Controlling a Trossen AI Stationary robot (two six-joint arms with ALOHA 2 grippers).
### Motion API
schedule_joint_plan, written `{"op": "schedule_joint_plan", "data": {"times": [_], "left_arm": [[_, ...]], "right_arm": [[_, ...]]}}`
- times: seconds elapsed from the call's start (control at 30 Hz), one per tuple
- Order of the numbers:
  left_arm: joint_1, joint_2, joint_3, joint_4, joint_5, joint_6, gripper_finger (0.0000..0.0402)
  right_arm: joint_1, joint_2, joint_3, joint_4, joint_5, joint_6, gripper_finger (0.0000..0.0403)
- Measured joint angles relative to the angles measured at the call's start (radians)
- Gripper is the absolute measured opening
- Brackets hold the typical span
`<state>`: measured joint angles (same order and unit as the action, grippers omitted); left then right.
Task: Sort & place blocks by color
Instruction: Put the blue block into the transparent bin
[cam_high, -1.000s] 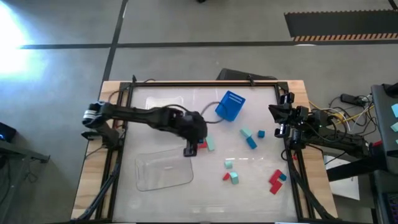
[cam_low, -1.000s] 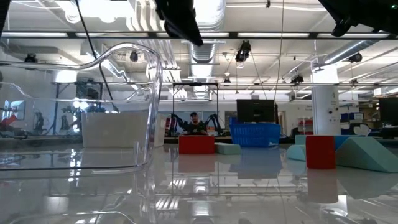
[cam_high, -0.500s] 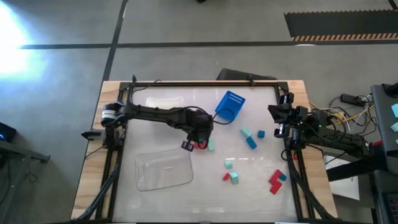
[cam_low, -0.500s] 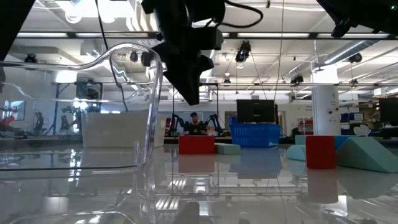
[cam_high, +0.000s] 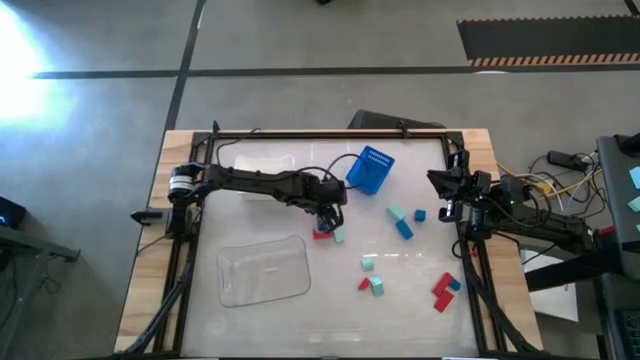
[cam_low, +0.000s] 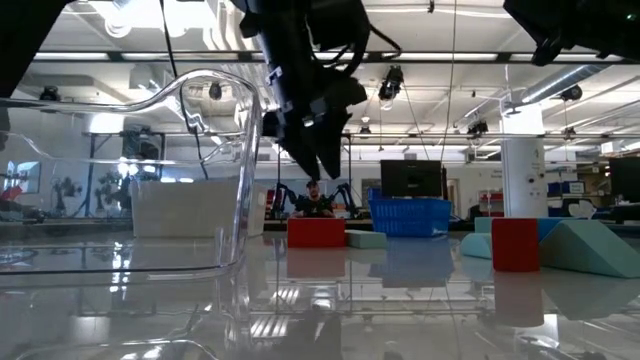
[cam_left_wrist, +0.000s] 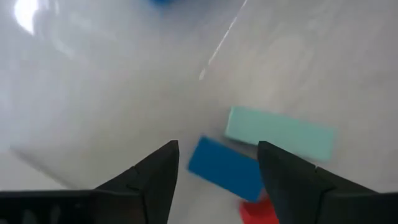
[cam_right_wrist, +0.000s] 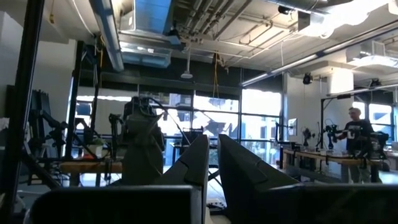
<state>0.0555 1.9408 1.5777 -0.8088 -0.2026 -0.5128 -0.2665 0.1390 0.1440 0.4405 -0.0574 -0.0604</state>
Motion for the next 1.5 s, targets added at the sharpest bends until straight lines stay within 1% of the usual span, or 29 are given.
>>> {"op": "schedule_joint_plan", "data": {"times": [0.1,0.3,0.53,0.67,0.9,1.2,1.3,1.5], "left_arm": [[-0.005,-0.001,-0.013,-0.015,0.010,-0.154,0.0203],[-0.008,0.000,-0.050,-0.015,0.010,-0.388,0.0203],[-0.007,0.044,-0.052,0.021,-0.005,-0.494,0.0203],[-0.011,0.086,-0.053,0.026,-0.007,-0.510,0.0203],[-0.011,0.117,-0.055,0.039,-0.004,-0.506,0.0203],[-0.011,0.115,-0.060,0.040,-0.004,-0.480,0.0200],[-0.013,0.115,-0.075,0.041,0.002,-0.475,0.0180],[-0.014,0.114,-0.099,0.047,0.004,-0.447,0.0119]], "right_arm": [[0.000,0.000,0.000,0.001,0.000,0.014,0.0027],[0.000,0.000,0.000,0.000,-0.001,0.026,0.0027],[0.000,0.000,0.000,0.002,-0.001,0.020,0.0027],[0.000,0.000,0.003,0.000,-0.002,0.007,0.0027],[0.000,0.000,0.010,0.003,-0.002,-0.013,0.0027],[0.000,0.000,0.010,0.004,-0.001,-0.021,0.0027],[0.000,0.000,0.010,0.005,-0.001,-0.019,0.0027],[0.000,0.000,0.011,0.004,-0.001,-0.019,0.0027]]}}
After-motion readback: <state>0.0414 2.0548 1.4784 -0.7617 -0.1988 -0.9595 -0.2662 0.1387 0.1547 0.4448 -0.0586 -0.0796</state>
